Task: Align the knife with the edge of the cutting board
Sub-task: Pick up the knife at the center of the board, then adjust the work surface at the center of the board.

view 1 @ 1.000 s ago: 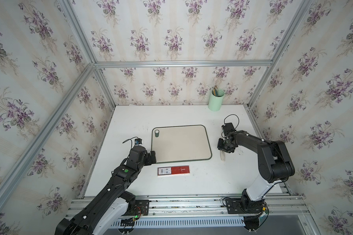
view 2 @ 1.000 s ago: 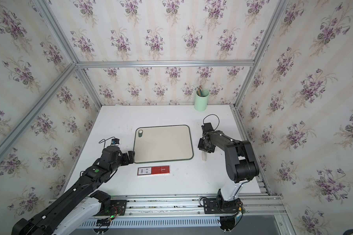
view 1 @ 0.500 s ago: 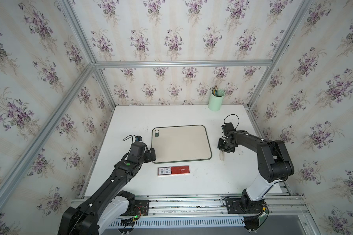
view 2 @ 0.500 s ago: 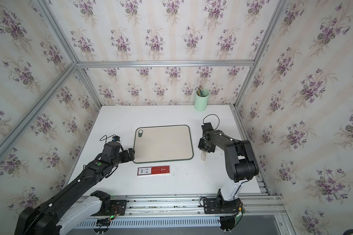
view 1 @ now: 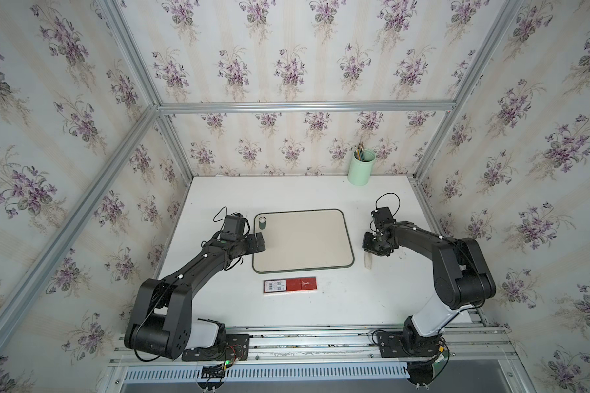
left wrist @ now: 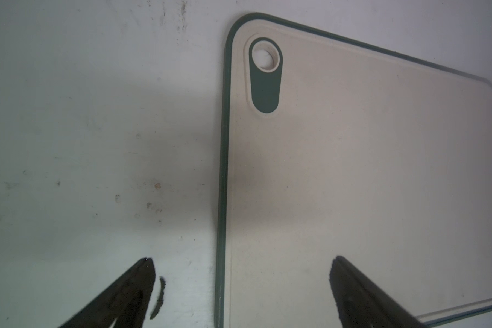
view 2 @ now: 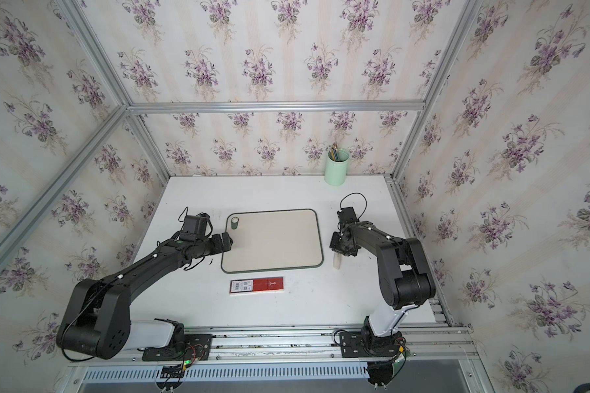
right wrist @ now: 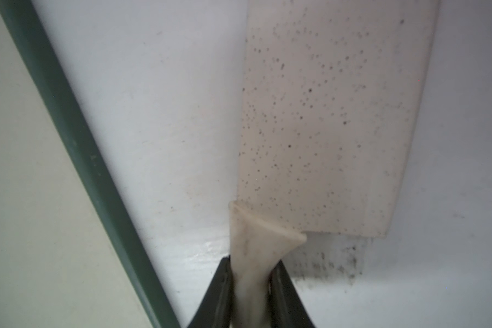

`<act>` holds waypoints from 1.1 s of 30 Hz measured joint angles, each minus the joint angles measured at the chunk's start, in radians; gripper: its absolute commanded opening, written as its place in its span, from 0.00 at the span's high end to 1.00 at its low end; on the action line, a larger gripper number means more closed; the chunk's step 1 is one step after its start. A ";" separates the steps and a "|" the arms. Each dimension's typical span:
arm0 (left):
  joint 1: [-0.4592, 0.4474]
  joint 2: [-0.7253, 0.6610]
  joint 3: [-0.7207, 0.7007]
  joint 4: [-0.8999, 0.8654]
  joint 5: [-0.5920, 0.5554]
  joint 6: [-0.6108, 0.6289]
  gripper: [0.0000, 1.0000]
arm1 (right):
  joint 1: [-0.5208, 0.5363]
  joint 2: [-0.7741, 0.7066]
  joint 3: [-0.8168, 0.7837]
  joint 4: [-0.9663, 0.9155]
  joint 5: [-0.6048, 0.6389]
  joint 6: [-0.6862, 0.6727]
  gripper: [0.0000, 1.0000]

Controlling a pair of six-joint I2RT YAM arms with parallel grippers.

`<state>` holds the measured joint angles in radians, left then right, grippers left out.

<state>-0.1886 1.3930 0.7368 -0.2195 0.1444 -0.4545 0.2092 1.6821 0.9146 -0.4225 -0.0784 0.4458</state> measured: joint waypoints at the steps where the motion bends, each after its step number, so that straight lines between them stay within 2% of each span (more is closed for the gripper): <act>1: 0.001 0.010 0.006 0.000 0.006 0.000 0.00 | 0.000 -0.001 -0.003 0.004 -0.005 0.001 0.96; 9: 0.016 0.119 0.071 0.006 0.039 0.017 0.01 | 0.000 -0.039 -0.018 -0.002 -0.024 0.010 0.97; 20: 0.020 0.329 0.238 -0.001 0.102 0.050 0.00 | 0.001 -0.084 -0.028 0.000 -0.038 0.018 0.97; 33: 0.040 0.503 0.430 -0.033 0.174 0.090 0.00 | 0.005 -0.111 -0.047 0.000 -0.041 0.018 0.97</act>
<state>-0.1490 1.8961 1.1671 -0.2523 0.3183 -0.3649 0.2138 1.5715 0.8673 -0.4229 -0.1196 0.4641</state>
